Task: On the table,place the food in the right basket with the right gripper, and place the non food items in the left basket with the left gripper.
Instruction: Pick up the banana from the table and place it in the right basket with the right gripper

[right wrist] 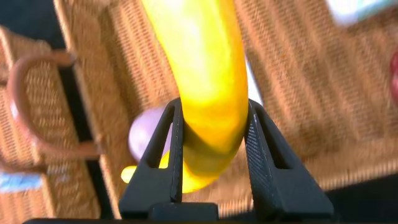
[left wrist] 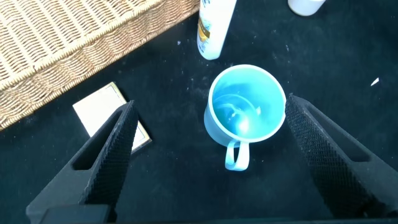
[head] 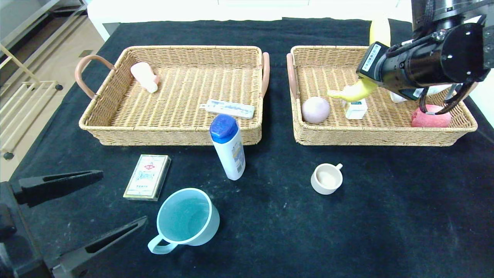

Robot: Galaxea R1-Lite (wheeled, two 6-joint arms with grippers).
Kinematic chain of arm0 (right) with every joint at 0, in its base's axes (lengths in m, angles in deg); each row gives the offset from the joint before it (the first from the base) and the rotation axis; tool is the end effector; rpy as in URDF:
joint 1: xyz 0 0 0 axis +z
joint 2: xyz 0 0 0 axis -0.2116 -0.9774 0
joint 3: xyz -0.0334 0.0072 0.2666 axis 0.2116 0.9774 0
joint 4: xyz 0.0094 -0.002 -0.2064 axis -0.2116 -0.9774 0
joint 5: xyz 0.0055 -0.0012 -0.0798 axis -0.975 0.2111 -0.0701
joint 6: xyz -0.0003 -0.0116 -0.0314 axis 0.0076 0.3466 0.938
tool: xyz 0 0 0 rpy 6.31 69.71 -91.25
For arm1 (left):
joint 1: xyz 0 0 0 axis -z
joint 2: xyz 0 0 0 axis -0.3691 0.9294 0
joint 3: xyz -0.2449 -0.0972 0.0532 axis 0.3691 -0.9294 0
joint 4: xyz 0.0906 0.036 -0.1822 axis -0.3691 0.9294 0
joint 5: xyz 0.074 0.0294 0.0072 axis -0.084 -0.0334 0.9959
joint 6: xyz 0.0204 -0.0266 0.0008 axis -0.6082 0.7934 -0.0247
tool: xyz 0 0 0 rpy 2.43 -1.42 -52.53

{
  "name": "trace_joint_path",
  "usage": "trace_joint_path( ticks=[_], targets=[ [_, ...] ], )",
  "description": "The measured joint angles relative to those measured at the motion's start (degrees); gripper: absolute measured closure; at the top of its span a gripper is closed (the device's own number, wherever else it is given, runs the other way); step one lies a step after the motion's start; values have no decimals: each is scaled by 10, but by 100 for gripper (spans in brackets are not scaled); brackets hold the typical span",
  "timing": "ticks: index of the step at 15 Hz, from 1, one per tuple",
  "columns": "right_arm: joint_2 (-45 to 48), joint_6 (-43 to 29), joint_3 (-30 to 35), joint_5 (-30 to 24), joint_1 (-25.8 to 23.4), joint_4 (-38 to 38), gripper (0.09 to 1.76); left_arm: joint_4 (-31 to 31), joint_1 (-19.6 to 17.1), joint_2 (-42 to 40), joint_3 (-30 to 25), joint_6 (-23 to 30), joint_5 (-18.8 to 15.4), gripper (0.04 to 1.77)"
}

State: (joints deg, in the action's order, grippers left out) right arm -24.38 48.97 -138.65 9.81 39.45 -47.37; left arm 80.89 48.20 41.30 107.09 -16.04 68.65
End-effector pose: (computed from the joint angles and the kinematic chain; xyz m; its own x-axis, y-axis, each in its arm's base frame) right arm 0.3332 0.1528 0.3149 0.9567 -0.0650 -0.2838 0.1848 0.8888 0.4195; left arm 0.1372 -0.0720 0.2085 0.8346 -0.5236 -0.1713 0.5502 0.8072 0.2137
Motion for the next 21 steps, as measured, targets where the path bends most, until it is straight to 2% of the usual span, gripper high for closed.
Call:
trace_joint_path(
  ticks=[4,8,15,17,21],
  targets=[
    [-23,38,0,-1,-24,75,118,0,0,0,-1,-1,0,9],
    [-36,49,0,-1,-29,80,118,0,1,0,-2,-2,0,9],
    [-37,54,0,-2,-32,76,59,0,2,0,-4,-3,0,9],
    [-36,54,0,-2,-30,70,49,0,2,0,-5,-6,0,9],
    [-17,57,3,-3,-20,9,35,1,2,0,-7,-9,0,9]
  ],
)
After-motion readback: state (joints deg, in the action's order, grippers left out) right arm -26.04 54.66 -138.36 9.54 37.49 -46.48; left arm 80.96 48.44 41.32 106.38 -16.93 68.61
